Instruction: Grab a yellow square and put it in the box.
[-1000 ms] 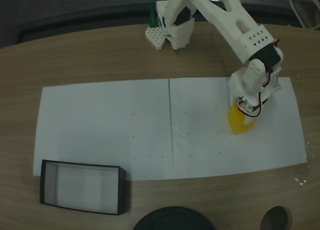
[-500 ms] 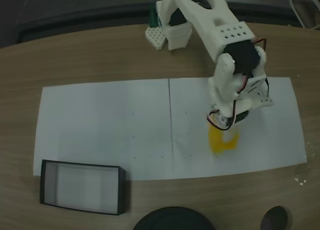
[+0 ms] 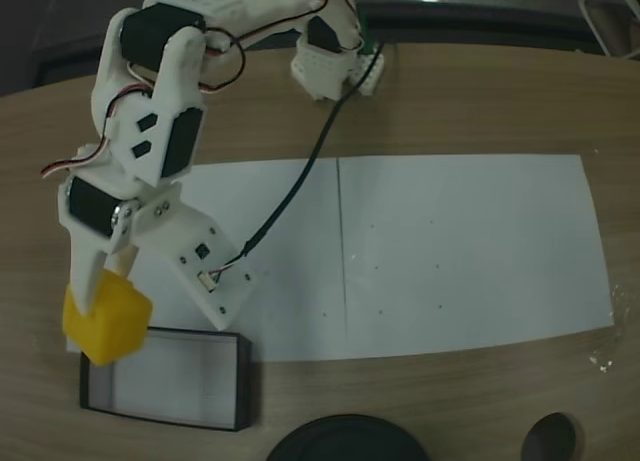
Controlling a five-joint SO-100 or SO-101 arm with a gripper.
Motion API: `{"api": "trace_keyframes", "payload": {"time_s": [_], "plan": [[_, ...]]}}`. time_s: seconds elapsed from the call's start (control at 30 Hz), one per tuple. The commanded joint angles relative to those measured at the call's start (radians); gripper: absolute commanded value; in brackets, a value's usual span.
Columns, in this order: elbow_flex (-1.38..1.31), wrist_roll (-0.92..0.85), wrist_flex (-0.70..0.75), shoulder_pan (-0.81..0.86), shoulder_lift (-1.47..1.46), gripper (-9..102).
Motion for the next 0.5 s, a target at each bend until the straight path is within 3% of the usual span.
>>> {"api": "trace_keyframes", "payload": {"time_s": [0.0,0.47], "plan": [[-0.057,-0.009,-0.044,0.017,-0.037,7],[-0.058,-0.066,-0.103,-0.017,-0.21,8]]}}
